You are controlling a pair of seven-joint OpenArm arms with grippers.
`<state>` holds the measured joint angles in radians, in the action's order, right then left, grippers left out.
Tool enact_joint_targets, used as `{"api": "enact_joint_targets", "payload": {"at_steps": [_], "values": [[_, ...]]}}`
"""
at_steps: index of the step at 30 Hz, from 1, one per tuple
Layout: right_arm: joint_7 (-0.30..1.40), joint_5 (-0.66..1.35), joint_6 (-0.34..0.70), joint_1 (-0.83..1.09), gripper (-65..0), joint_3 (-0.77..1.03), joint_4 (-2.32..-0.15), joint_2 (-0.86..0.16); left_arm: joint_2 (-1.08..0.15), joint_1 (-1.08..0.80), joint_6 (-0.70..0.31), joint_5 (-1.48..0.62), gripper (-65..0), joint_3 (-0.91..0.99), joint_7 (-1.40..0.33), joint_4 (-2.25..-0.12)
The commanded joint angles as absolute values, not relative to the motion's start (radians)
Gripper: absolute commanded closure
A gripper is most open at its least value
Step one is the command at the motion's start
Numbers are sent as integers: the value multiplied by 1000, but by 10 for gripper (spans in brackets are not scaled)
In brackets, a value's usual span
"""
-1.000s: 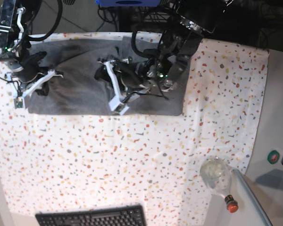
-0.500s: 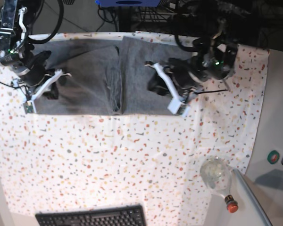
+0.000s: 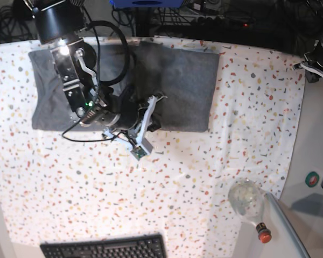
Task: Layout the t-shirt on the table in an organized manner, then fold the t-shirt properly
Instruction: 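Grasp the other strip end with the left gripper and fold it over, then release the shirt and move both grippers to the folded bundle's sides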
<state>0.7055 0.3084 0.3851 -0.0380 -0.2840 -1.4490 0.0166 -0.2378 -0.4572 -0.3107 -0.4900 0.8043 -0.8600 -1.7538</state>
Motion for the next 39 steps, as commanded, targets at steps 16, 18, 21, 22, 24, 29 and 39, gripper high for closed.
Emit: {"api": "enact_joint_targets", "payload": {"at_steps": [16,18,21,22,24,29,39], "values": [[702,321,389,41,0,51,-1543,-82,-239,-421,-363,-501,0,806,-845,-1728],[723,321,389,85,0,180,-1627,-81,-242,-420,-364,-501,0,806,-842,-1716],[829,321,398,105,0,369,-1689,-84,-242,-420,-364,-501,0,797,-796,-1687],[872,321,400,99,-29,401,-1687,-99,-245,-426,-364,-499,0,771,-754,-1673],[903,323,444,104,-248,443,-1666,-145,-266,-446,-364,-490,0,696,-664,-1646],[905,320,665,84,-500,613,-1509,-166,-265,-458,-364,-334,0,521,-478,-1598],[869,323,698,38,-500,641,-1270,-203,-206,-389,-364,-294,0,455,-407,-1484]]}}
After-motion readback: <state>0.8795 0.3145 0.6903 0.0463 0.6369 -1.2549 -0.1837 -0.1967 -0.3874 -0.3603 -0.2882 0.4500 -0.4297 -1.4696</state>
